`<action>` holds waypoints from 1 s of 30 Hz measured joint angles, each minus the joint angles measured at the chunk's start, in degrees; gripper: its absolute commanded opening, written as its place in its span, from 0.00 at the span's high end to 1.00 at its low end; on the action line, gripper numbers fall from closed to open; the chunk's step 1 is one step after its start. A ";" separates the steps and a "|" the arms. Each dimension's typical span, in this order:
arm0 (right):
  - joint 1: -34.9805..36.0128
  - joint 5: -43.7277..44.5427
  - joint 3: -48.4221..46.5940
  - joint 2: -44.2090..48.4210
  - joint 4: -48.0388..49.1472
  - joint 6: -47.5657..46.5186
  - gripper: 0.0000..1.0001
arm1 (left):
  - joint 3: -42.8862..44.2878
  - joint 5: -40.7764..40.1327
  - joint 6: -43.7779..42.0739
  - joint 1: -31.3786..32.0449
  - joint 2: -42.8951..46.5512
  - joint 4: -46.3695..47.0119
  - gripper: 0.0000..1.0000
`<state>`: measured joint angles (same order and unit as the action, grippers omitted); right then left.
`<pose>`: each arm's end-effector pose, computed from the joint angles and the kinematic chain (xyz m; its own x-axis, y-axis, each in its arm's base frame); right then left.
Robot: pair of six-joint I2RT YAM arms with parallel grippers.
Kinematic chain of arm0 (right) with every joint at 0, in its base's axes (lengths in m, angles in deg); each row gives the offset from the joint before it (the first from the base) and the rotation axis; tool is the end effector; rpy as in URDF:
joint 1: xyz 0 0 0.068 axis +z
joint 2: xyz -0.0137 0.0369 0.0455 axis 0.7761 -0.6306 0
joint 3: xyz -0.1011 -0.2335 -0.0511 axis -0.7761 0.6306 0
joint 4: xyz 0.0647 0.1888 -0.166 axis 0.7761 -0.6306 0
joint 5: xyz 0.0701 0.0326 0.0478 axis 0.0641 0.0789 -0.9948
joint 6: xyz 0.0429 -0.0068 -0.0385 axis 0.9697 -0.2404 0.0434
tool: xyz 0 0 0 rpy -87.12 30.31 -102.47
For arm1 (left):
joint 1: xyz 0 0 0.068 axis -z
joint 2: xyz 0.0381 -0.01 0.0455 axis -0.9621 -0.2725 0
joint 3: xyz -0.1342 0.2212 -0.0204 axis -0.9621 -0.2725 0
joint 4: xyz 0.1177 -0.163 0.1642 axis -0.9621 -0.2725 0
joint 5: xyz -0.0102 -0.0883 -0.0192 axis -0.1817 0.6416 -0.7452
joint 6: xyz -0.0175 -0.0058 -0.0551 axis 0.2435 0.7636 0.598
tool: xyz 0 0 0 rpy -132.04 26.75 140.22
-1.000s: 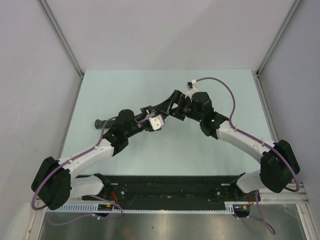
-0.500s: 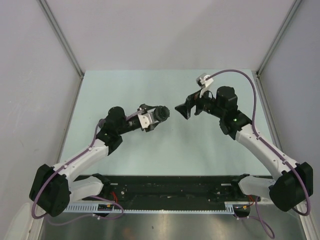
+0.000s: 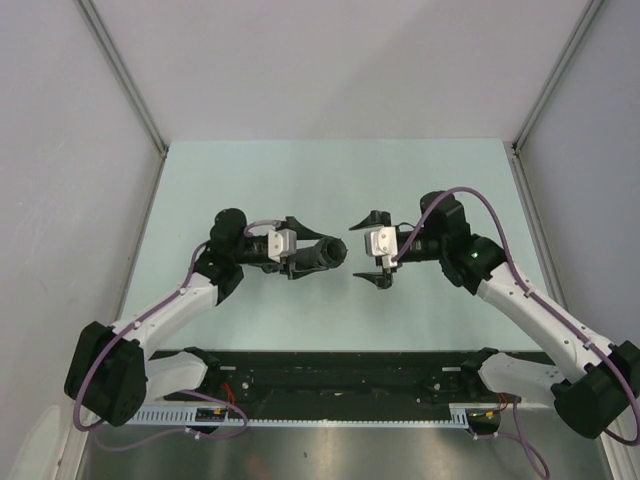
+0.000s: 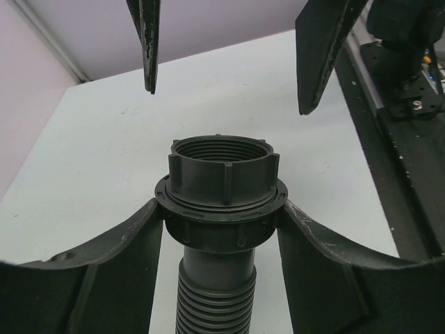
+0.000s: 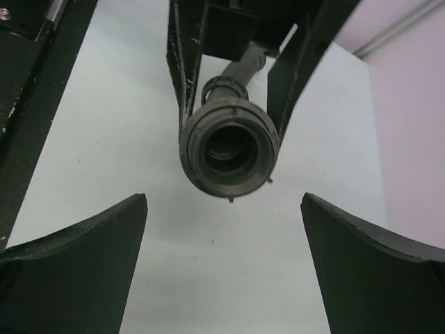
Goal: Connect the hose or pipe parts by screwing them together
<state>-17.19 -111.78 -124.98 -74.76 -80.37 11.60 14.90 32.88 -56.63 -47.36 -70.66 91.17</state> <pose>0.1885 0.1625 0.3320 0.5440 -0.2939 -0.7859 -0.8319 -0.0662 -0.5510 0.2114 -0.1469 0.2676 0.2860 0.0744 -0.9553 0.9558 0.0481 0.2899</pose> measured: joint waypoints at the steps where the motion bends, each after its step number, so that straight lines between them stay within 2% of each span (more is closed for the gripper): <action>1: 0.61 0.09 0.00 -0.09 -0.33 -1.07 0.05 | 0.09 0.98 0.28 -0.04 -0.31 -0.02 1.00; 13: 4.81 1.84 0.00 -2.97 1.22 -5.73 0.12 | 0.92 7.37 1.66 -0.39 -1.53 -0.02 1.00; 18: 5.42 2.01 -0.20 -4.72 1.44 -5.86 0.19 | 1.03 8.55 1.97 -0.39 -2.14 -0.04 1.00; 21: 5.75 1.33 -0.52 -5.51 1.51 -5.73 0.33 | 1.03 8.50 1.95 -0.39 -2.27 -0.04 1.00; 22: 5.84 0.81 -0.63 -5.73 1.57 -5.38 0.45 | 1.03 8.26 1.90 -0.39 -2.27 -0.04 1.00; 25: 6.29 0.07 -1.07 -6.58 2.40 -3.63 0.60 | 1.05 7.58 1.53 -0.37 -2.27 -0.61 1.00; 27: 6.40 0.66 -1.25 -7.28 3.21 -1.16 0.63 | 1.07 6.73 1.31 -0.42 -2.27 -1.18 1.00; 30: 7.19 4.68 -1.46 -9.25 6.10 6.99 0.62 | 1.07 3.91 0.76 -0.74 -2.27 -3.21 1.00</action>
<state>-10.00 -107.11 -126.45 -84.01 -74.27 18.59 15.97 36.79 -55.86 -48.10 -72.94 87.95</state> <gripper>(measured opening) 0.578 0.643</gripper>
